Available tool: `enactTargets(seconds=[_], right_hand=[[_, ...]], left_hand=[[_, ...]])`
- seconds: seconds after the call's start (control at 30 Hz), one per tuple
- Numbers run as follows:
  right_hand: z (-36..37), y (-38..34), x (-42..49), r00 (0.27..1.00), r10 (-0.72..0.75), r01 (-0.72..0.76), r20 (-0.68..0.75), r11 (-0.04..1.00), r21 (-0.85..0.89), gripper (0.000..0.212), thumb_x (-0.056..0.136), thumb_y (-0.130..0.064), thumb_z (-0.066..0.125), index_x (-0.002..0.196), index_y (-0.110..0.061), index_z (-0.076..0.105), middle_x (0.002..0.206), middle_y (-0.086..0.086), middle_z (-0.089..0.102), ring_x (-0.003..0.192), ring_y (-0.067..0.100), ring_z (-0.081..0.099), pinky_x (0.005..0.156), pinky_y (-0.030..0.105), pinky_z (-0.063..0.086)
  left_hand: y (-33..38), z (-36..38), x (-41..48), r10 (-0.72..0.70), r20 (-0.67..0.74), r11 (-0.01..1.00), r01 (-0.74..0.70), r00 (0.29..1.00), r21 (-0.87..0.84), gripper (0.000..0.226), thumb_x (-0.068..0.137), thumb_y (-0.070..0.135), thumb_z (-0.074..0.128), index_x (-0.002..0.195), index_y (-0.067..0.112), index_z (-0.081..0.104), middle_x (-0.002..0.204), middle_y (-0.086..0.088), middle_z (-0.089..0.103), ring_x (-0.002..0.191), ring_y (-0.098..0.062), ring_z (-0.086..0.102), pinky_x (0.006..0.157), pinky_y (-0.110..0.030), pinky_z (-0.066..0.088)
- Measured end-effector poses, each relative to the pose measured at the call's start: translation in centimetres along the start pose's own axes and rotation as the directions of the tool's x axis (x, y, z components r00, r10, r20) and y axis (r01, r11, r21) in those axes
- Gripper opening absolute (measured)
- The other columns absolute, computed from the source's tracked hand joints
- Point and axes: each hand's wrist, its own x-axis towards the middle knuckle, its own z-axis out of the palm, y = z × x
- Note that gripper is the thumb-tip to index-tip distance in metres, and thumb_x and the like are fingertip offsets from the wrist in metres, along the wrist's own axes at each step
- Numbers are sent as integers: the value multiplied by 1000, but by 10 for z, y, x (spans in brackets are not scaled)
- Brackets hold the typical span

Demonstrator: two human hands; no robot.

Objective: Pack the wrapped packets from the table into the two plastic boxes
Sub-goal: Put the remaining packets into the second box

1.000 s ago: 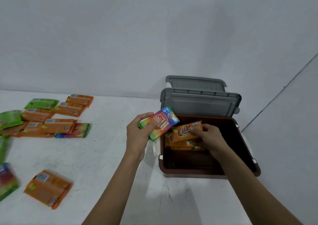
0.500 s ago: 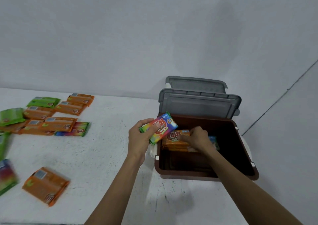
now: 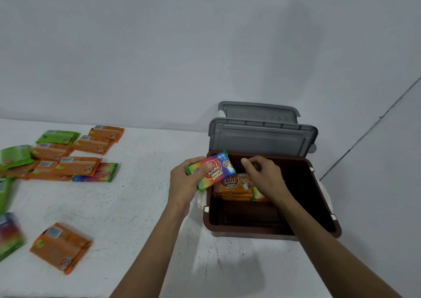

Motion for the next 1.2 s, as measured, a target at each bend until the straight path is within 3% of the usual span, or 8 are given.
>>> enactTargets(seconds=[0.1,0.27,0.4,0.6,0.77,0.93,1.13,1.2], right_hand=[[0,-10,-6,980,49,-114,192,932,345,39,94,-40,60,117,-9,63,93,4,70,81,17,72,69,30,62],[7,-21,-17,912,50,-319,406,709,629,38,90,-30,67,120,-9,60,104,12,72,89,24,73,71,28,60],[0,-23,-20,904,68,-377,421,590,714,31,89,-16,68,116,-4,60,106,15,72,95,25,73,70,29,61],[-40,-6,-20,935,108,-320,338,667,673,31,88,-13,68,114,-1,57,106,14,71,93,25,73,70,31,62],[-71,25,-15,955,249,-295,159,759,580,30,88,-15,70,113,-3,58,107,12,69,91,24,72,68,33,62],[-70,48,-11,917,389,-378,86,780,498,37,90,-17,68,122,-5,54,111,10,64,94,22,68,72,37,62],[-55,58,-8,900,434,-424,51,839,340,34,92,-19,66,121,-7,53,120,12,61,105,27,65,64,28,60],[-53,61,-8,904,428,-418,0,883,215,36,92,-19,66,123,-7,53,122,12,61,110,28,63,74,35,60]], left_hand=[[2,-1,0,25,16,999,-25,1000,36,28,78,32,74,106,29,66,100,6,69,88,-14,69,67,-24,59],[13,1,-3,95,79,991,-102,992,90,42,67,44,71,107,30,66,100,9,68,86,-13,70,70,-24,59],[13,4,-4,136,92,975,-149,986,162,40,73,38,73,111,27,66,105,5,68,92,-16,70,68,-26,59],[4,6,-4,336,33,849,-318,941,422,24,86,44,63,105,31,66,114,14,64,106,-3,56,81,-17,48],[-17,2,5,351,111,715,-343,930,610,29,89,43,63,117,37,62,140,5,50,129,-15,45,104,-41,43],[-24,10,-4,295,106,771,-302,950,560,35,91,33,63,125,27,60,136,2,56,124,-13,49,96,-29,42],[-21,12,-6,264,75,800,-262,962,539,37,89,31,65,125,26,60,134,0,58,125,-18,51,92,-27,41],[-22,13,-6,259,64,805,-252,964,537,37,89,31,65,125,28,60,135,0,57,125,-19,50,92,-28,41]])
